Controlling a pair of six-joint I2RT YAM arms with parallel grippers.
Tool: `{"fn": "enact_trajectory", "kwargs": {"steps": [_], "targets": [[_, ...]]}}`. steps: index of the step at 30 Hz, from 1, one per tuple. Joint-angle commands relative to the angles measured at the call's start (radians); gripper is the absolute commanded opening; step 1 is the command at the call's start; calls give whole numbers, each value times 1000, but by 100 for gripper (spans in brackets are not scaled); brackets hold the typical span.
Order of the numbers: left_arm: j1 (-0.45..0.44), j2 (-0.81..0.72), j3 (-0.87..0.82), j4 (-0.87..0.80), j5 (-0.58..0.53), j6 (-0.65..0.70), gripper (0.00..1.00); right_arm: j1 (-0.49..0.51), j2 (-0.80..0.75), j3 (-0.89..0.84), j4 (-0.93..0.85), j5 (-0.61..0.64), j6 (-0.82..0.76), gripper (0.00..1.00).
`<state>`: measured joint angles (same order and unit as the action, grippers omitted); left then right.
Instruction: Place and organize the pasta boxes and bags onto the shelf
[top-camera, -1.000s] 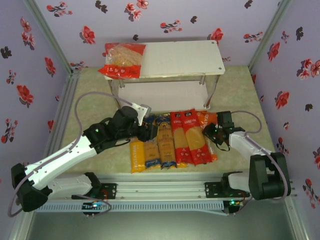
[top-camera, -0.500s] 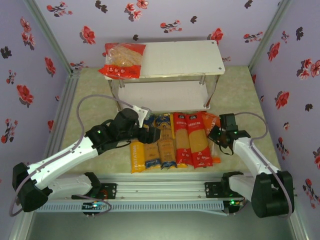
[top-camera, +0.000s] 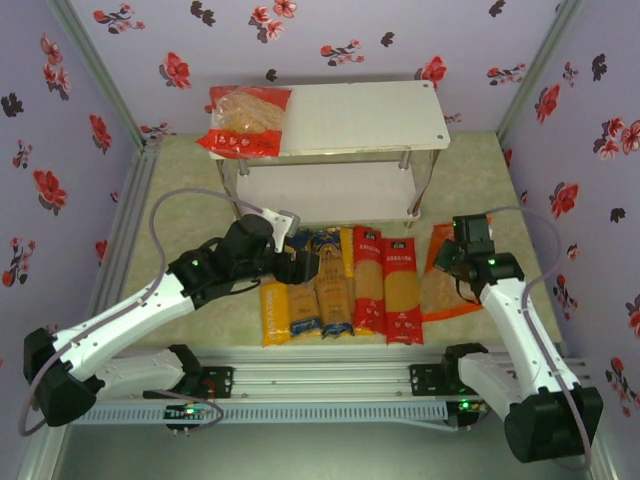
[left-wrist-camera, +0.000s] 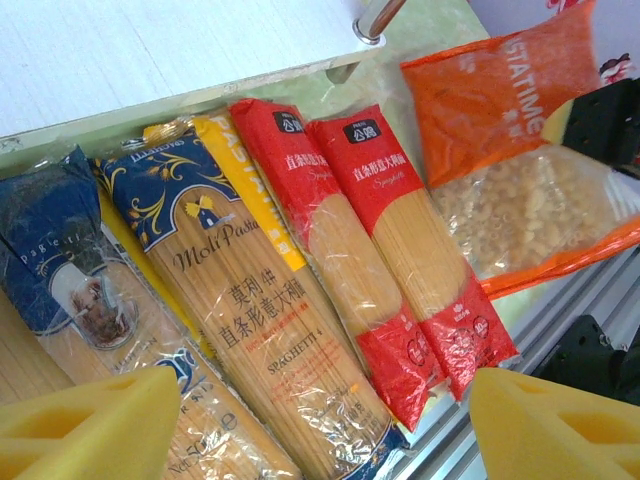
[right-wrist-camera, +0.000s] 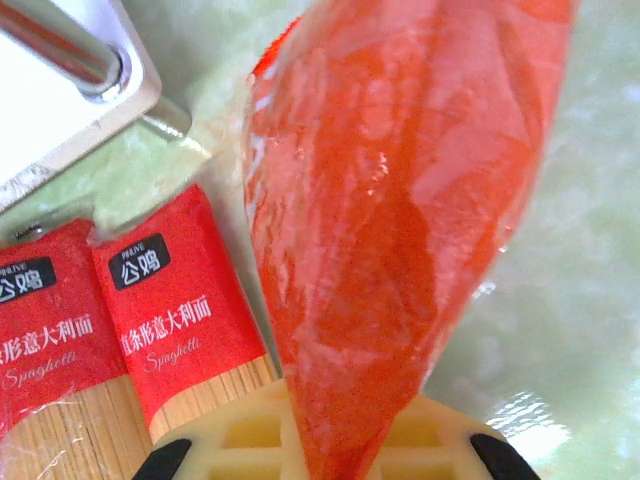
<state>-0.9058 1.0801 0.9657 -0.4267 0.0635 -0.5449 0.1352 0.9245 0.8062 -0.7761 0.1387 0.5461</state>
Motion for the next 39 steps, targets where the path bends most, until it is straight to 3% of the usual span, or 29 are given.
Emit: {"fn": "enact_trajectory", "kwargs": {"steps": [1,13,23,30,39], "targets": [[12,-29,0,0,7,6,77,-6,-49,134,-10,118,-62,0],[30,-29,60,-52,7,40,77,-5,-73,464,-93,346,-219,0],[44,-29,93,-74,11,55,77,-6,-9,712,97,409,-392,0],[58,-31,105,-76,18,59,78,-6,152,951,184,282,-438,0],[69,-43,103,-75,18,51,78,-6,369,1235,193,84,-371,0]]}}
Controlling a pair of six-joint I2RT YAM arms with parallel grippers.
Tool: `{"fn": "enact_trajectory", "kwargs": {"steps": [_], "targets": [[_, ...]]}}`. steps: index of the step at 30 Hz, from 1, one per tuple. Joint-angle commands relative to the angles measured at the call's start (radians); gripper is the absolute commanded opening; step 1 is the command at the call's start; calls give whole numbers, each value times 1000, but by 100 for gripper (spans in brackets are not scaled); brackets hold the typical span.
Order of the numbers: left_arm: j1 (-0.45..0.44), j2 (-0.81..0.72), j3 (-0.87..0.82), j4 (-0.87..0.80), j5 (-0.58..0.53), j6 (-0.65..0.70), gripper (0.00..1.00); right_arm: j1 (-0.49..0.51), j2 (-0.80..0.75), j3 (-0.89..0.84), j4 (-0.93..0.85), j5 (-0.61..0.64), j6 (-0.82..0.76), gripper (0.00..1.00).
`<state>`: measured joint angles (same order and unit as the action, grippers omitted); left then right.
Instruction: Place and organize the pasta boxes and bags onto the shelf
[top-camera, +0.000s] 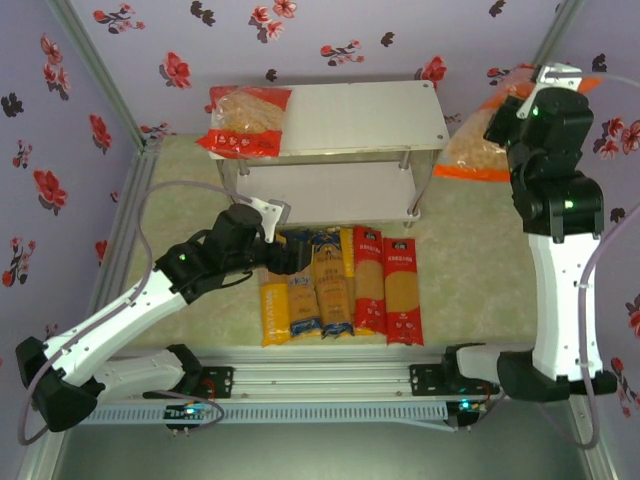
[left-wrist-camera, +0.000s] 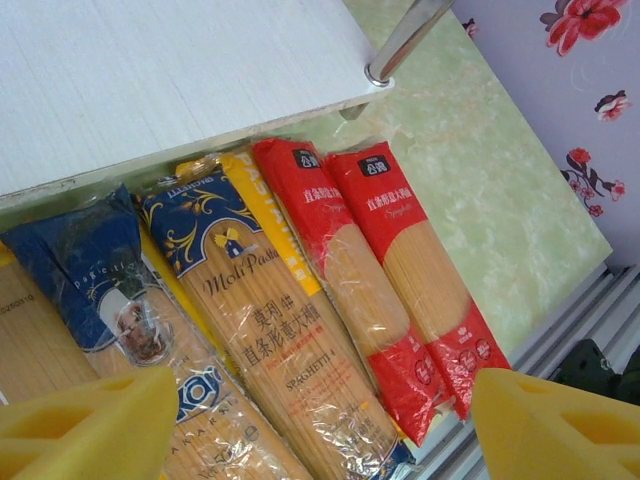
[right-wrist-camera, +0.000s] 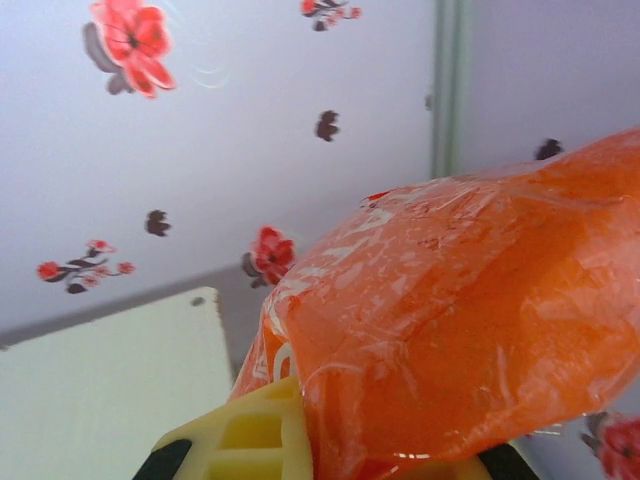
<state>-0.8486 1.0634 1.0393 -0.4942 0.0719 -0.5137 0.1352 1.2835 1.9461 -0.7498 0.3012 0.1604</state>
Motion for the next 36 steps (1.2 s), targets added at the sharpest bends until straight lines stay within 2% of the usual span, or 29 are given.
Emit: {"fn": "enact_trajectory", "kwargs": {"steps": [1,7,11,20,36], "targets": [[14,-28,27,-6,9,20,78,-5,26,120,170,-102,24,0],[23,-29,19,-1,8,15,78,-5,123,204,218,-382,126,0],[26,-36,11,-1,8,11,78,-5,191,263,210,-500,187,0],[39,-71,-15,-3,5,2,78,-4,275,266,226,-610,262,0],[55,-88,-33,-5,3,-3,78,-5,388,274,295,-682,309,0]]}}
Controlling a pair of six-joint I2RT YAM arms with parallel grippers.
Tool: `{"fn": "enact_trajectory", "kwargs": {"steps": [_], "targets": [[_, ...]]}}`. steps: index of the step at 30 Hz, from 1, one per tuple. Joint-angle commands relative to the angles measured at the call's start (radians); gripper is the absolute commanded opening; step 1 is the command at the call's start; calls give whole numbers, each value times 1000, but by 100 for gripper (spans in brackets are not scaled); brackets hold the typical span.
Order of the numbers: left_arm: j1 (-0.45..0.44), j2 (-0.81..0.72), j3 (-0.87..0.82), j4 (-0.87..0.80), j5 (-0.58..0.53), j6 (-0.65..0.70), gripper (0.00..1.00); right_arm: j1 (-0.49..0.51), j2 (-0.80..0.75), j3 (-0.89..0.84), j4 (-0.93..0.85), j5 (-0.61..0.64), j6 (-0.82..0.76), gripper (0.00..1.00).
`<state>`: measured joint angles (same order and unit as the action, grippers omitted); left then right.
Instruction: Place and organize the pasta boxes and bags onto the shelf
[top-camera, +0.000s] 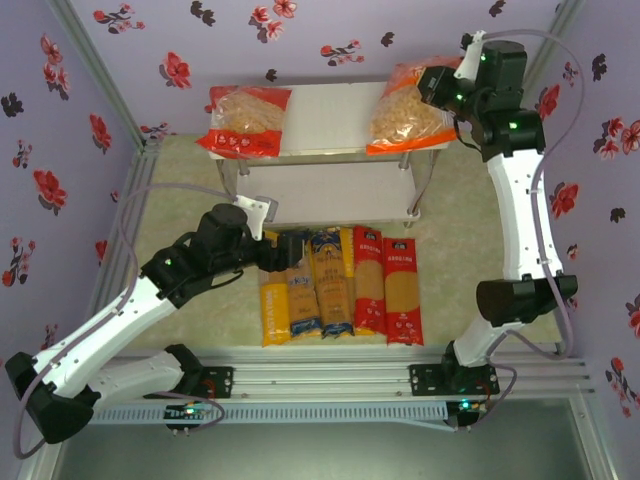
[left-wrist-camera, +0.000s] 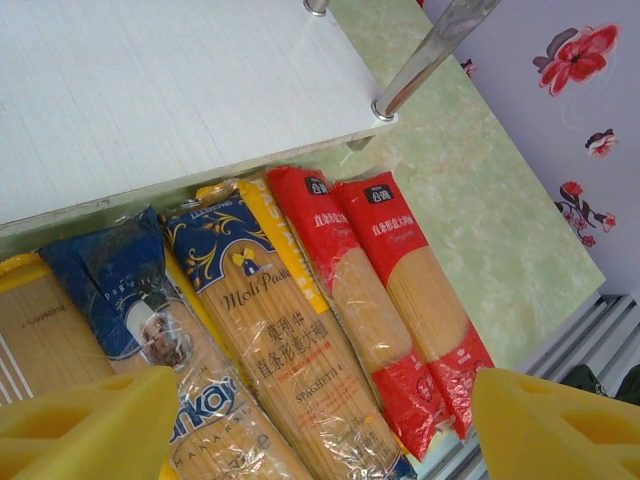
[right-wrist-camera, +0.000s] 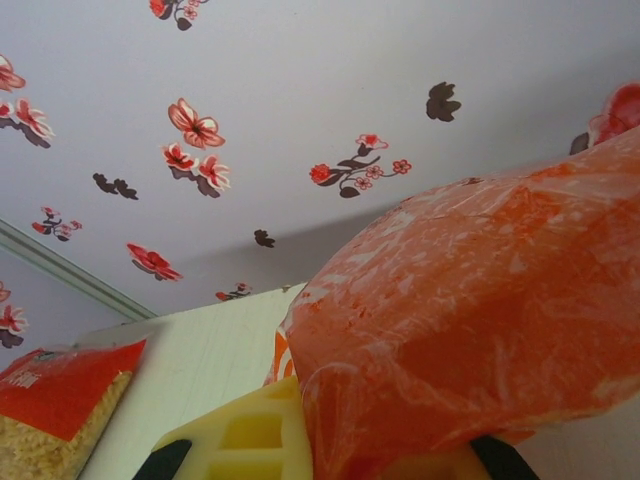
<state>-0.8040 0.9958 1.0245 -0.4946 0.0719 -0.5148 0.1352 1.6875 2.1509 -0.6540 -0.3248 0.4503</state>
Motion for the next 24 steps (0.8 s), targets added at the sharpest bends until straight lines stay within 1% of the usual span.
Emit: {"fn": "enact_trajectory", "kwargs": {"steps": [1,4,8,11,13,14,16,19,22,24], "targets": [[12,-21,-18,-4,3,-1,78,-5,-7,74,198,-63,24,0],[13,-23,-23,-5,4,-2,78,-5,20,88,177,-69,28,0],[17,-30,-32,-5,4,-4,78,-7,51,111,85,-41,26,0],[20,-35,-40,-4,3,-7,78,-6,62,117,-14,11,24,0],[22,-36,-41,-5,5,-6,78,-6,59,119,-96,71,14,0],[21,-36,-41,-4,6,-7,78,-6,57,117,-121,92,9,1],[23,-35,-41,-3,6,-7,78,-6,46,108,-175,119,-10,8],[25,-28,-38,-1,14,-5,78,-6,41,100,-224,112,-25,21],[24,-20,-37,6,23,-8,79,-6,46,100,-274,126,-38,32],[24,-18,-38,12,26,-12,78,-6,46,98,-301,145,-48,44]]}}
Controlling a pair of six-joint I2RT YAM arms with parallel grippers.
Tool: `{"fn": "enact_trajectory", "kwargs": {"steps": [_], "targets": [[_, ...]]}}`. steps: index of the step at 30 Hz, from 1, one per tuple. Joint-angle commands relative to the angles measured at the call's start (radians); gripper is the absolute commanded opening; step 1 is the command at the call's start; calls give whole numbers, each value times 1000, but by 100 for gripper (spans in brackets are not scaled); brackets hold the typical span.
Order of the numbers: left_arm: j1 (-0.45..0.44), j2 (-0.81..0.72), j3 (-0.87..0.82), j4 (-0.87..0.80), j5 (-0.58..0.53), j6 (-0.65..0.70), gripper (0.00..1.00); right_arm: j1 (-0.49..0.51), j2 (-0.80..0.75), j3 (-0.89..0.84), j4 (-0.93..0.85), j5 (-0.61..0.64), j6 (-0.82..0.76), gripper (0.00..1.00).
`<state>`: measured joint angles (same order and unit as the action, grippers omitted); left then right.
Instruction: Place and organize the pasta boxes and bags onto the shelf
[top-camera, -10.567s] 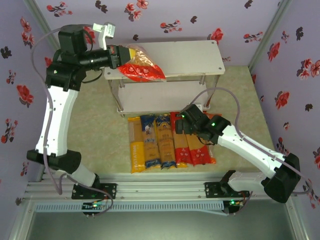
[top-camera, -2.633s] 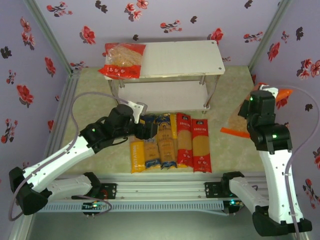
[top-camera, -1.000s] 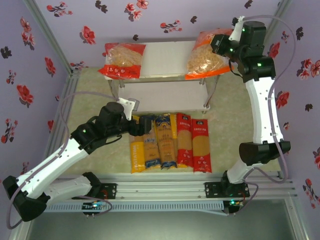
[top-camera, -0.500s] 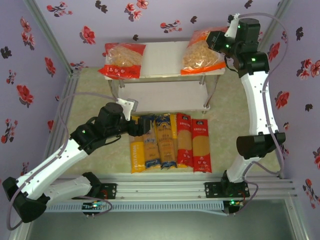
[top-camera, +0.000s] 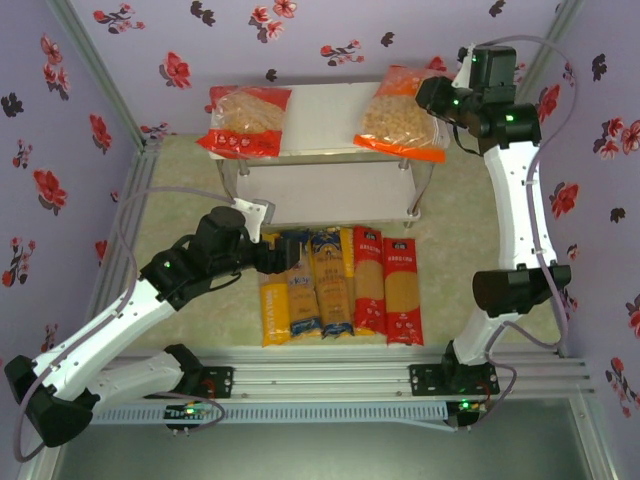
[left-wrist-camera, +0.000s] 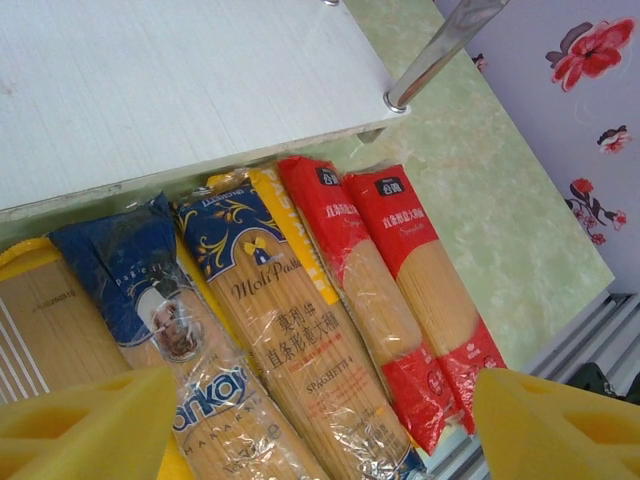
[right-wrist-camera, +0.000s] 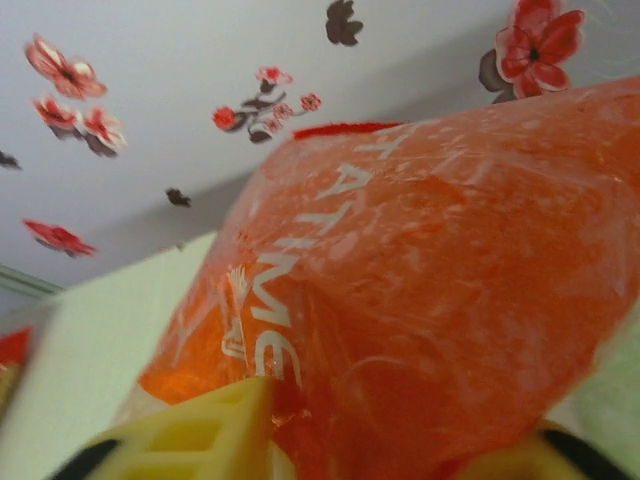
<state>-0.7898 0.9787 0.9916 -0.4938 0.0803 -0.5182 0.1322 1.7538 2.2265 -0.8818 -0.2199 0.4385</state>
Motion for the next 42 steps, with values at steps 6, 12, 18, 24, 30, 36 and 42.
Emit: {"fn": "enact_trajectory", "kwargs": {"steps": [6,12,18,24,30,36,42], "targets": [[11,-5,-8,13,20,-13,78,-4,-28,15,-107,85,-51,76],[11,-7,-8,15,21,-14,78,-5,-6,35,-88,105,-25,98],[12,-16,-11,9,21,-10,78,-5,-20,-14,24,108,50,99],[18,-22,-10,3,21,-5,78,-5,12,14,76,74,92,99],[23,-31,-10,-12,21,1,78,-6,64,35,155,1,128,99],[32,-41,-15,-20,21,4,79,-5,97,59,214,-36,150,99],[37,-34,-13,-20,25,7,79,-5,139,91,222,-47,156,99]]}}
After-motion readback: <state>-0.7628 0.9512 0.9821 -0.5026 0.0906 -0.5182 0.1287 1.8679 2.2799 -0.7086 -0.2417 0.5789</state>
